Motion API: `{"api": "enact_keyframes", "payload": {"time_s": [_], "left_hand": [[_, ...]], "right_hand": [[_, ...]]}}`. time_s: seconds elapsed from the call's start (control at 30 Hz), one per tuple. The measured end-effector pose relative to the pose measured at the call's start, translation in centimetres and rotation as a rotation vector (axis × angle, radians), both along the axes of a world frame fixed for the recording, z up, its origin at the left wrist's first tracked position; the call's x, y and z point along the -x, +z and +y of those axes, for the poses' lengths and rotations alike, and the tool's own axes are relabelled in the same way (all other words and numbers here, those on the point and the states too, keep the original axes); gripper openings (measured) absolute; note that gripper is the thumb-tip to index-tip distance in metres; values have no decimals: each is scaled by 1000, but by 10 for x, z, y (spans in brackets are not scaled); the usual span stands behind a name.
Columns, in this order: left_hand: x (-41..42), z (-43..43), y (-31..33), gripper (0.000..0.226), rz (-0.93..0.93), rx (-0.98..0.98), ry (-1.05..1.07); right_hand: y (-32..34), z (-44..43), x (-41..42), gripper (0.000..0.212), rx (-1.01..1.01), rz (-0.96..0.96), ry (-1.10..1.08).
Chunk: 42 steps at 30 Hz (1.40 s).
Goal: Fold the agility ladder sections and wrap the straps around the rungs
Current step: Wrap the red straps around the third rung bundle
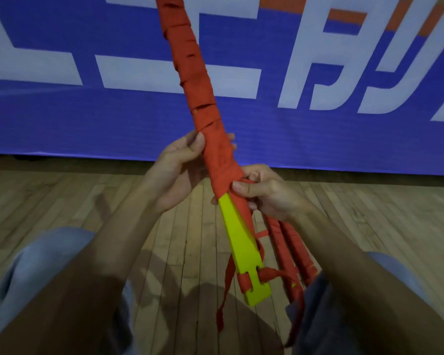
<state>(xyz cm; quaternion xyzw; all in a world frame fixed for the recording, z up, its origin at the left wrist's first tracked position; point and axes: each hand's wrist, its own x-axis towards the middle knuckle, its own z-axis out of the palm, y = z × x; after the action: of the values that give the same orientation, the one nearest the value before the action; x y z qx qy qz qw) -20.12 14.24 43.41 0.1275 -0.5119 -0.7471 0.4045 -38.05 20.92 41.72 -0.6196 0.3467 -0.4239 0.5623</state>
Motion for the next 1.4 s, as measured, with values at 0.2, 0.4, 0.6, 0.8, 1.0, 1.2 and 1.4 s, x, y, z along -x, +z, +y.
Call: {"api": "enact_keyframes", "payload": {"time_s": [0.2, 0.4, 0.6, 0.8, 1.0, 1.2, 1.4], "left_hand": [[-6, 0, -4, 57, -46, 9, -76], [2, 0, -6, 42, -228, 59, 91], [8, -5, -11, 40, -352, 41, 298], [10, -14, -18, 38, -345, -69, 537], [12, -14, -24, 41, -379, -37, 642], [13, -12, -17, 42, -356, 16, 648], [6, -9, -4, 33, -125, -19, 397]], "right_hand": [[-3, -4, -1, 23, 5, 264, 76], [-1, 1, -5, 30, -51, 598, -29], [-1, 0, -15, 26, -11, 834, -203], [-3, 0, -27, 21, 86, 887, -291], [-6, 2, -31, 28, 121, 781, -262], [-11, -6, -21, 18, 84, 644, -317], [2, -1, -1, 20, 92, 282, -138]]}}
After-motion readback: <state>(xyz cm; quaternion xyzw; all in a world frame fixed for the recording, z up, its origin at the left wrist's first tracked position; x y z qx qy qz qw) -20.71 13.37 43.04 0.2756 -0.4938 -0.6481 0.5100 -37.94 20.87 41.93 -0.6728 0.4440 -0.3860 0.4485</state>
